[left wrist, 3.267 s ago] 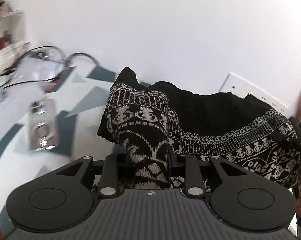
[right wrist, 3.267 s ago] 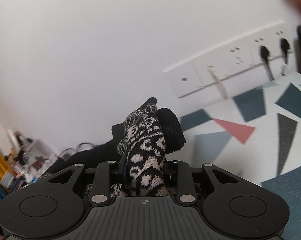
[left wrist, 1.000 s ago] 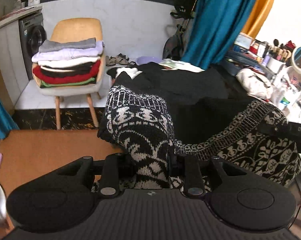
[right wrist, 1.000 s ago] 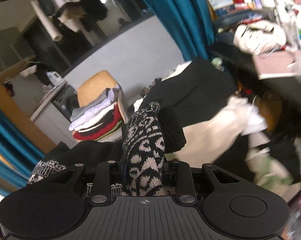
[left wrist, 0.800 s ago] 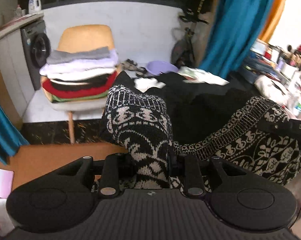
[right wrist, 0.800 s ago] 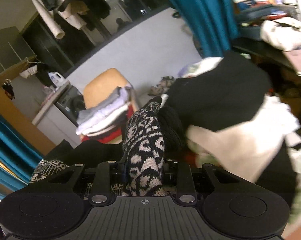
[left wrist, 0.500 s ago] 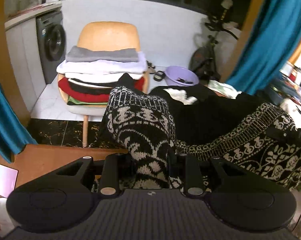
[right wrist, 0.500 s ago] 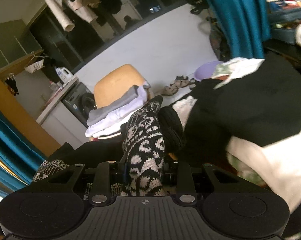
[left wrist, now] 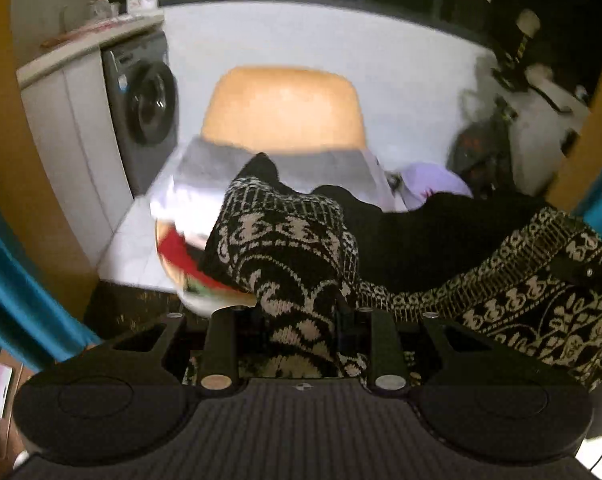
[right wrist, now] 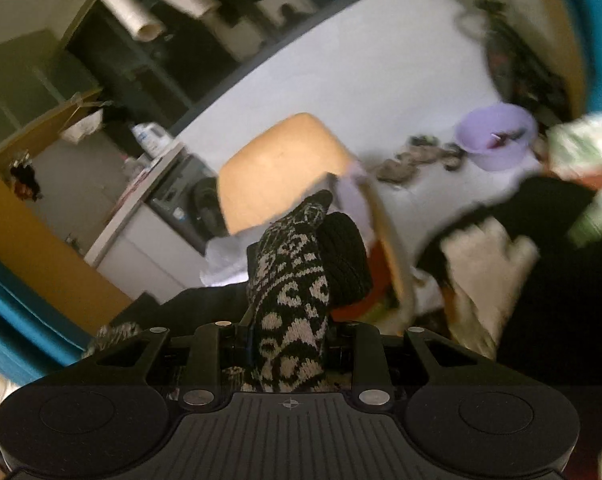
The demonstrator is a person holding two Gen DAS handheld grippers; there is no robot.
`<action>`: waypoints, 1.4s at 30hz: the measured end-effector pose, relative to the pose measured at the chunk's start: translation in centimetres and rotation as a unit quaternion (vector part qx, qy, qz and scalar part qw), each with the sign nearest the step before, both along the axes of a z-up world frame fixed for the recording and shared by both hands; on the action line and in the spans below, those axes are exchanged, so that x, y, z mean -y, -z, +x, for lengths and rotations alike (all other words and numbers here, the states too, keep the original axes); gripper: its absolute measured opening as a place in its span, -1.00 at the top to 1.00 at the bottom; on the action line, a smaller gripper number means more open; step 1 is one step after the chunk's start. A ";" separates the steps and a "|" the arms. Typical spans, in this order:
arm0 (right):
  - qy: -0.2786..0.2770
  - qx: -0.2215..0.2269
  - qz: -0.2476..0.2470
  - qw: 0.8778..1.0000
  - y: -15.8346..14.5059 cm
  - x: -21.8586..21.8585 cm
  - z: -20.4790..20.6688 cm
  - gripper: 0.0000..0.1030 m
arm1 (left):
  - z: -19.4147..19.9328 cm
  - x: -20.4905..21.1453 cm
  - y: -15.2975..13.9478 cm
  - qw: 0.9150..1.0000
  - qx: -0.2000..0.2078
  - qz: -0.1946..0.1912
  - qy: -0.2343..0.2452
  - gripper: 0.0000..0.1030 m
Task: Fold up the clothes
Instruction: 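Lift the folded sweater with both grippers and carry it to the chair, then lower the sweater onto the clothes stack and open both grippers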
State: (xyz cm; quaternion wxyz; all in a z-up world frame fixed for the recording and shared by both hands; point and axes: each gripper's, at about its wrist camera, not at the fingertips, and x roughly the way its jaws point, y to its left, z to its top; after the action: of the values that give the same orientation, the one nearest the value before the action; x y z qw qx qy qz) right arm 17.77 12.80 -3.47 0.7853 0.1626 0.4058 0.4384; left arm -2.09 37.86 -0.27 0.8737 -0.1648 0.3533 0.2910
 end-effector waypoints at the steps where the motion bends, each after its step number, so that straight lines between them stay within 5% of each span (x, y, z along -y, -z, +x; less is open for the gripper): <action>1: -0.010 0.007 -0.001 1.000 -0.5 -2.0 1.7 0.52 | 1.0 -1.6 -0.3 1.000 0.002 0.001 -0.003 0.46; 10: -0.021 0.035 0.003 0.999 -2.7 -17.0 12.7 0.52 | 8.0 -17.1 -0.1 1.000 0.012 0.003 0.002 0.46; 22: 0.052 0.010 -0.055 0.997 1.0 -35.2 21.3 0.52 | 17.7 -35.3 4.0 0.997 -0.021 -0.013 0.069 0.46; 27: 0.079 0.004 -0.076 0.994 3.4 -41.1 24.3 0.52 | 21.8 -39.5 6.6 0.995 -0.049 -0.029 0.081 0.46; 35: 0.086 0.008 -0.215 0.973 11.3 -47.6 28.1 0.52 | 24.3 -43.3 14.9 0.986 -0.111 -0.099 0.074 0.43; 40: 0.095 -0.005 -0.279 0.955 16.4 -48.8 30.0 0.46 | 25.2 -43.9 17.6 0.983 -0.132 -0.091 0.091 0.28; 42: 0.091 0.011 -0.296 0.951 16.9 -49.6 29.8 0.33 | 25.5 -44.3 18.4 0.981 -0.140 -0.089 0.098 0.00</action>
State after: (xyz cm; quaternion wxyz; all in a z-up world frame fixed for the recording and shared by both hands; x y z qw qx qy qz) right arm 47.61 62.36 -20.36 0.8391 -0.0456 0.4921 0.2272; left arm 23.42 82.17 -18.64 0.8216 -0.1645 0.5111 0.1916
